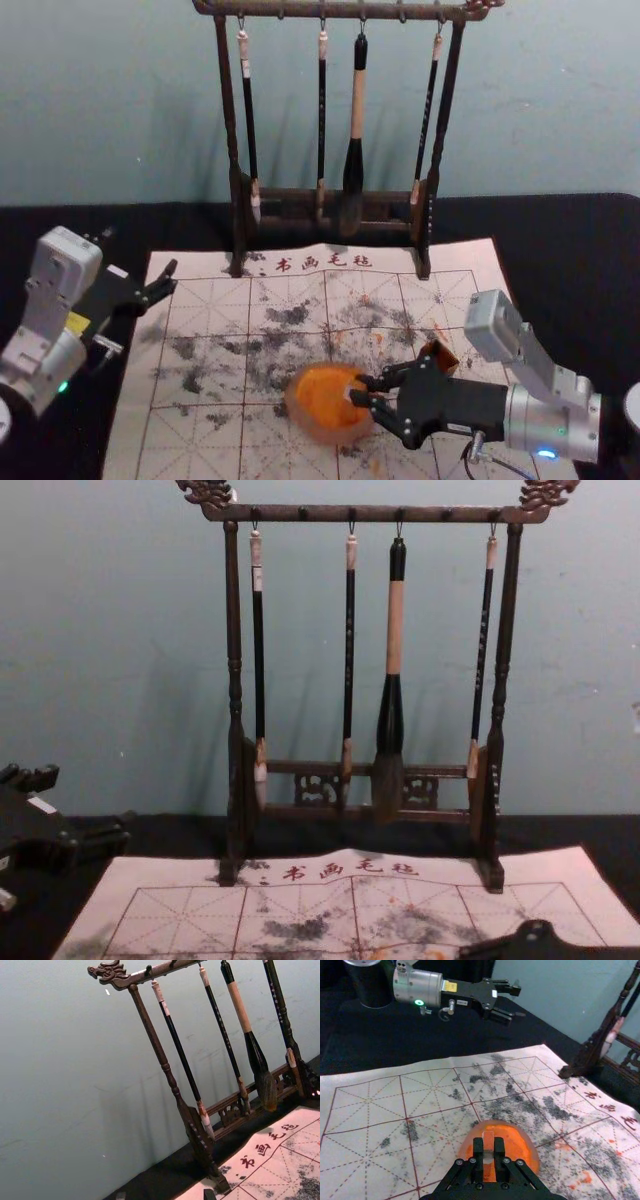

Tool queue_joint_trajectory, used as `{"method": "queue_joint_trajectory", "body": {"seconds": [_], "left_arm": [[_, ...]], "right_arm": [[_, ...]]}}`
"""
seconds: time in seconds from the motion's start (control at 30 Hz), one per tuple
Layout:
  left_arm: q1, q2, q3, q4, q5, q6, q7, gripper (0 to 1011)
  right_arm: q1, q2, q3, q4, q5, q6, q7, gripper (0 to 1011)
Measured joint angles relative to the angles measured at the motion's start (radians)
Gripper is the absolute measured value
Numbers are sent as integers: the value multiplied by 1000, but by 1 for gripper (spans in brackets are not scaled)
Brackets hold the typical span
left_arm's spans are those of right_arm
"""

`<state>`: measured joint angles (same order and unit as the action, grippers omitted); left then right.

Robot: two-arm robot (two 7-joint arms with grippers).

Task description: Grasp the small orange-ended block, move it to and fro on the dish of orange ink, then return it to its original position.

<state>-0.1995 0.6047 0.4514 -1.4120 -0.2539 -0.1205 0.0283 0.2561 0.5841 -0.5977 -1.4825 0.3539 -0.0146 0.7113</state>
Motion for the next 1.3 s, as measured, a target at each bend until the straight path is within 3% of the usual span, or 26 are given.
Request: {"method": "queue_joint_trajectory", "body": {"seconds": [0.37,0.8,1.3], "left_arm": [[0,0,0,0,0,0,0,1002],[0,0,0,0,0,0,0,1001],[0,0,0,0,0,0,0,1001]], "right_arm": [[18,-10,-26,4,-13,0,7,87],[75,-53,-49,60,-58,3,-10,87],[109,-73,-43,98,-87,25,-34,87]]}}
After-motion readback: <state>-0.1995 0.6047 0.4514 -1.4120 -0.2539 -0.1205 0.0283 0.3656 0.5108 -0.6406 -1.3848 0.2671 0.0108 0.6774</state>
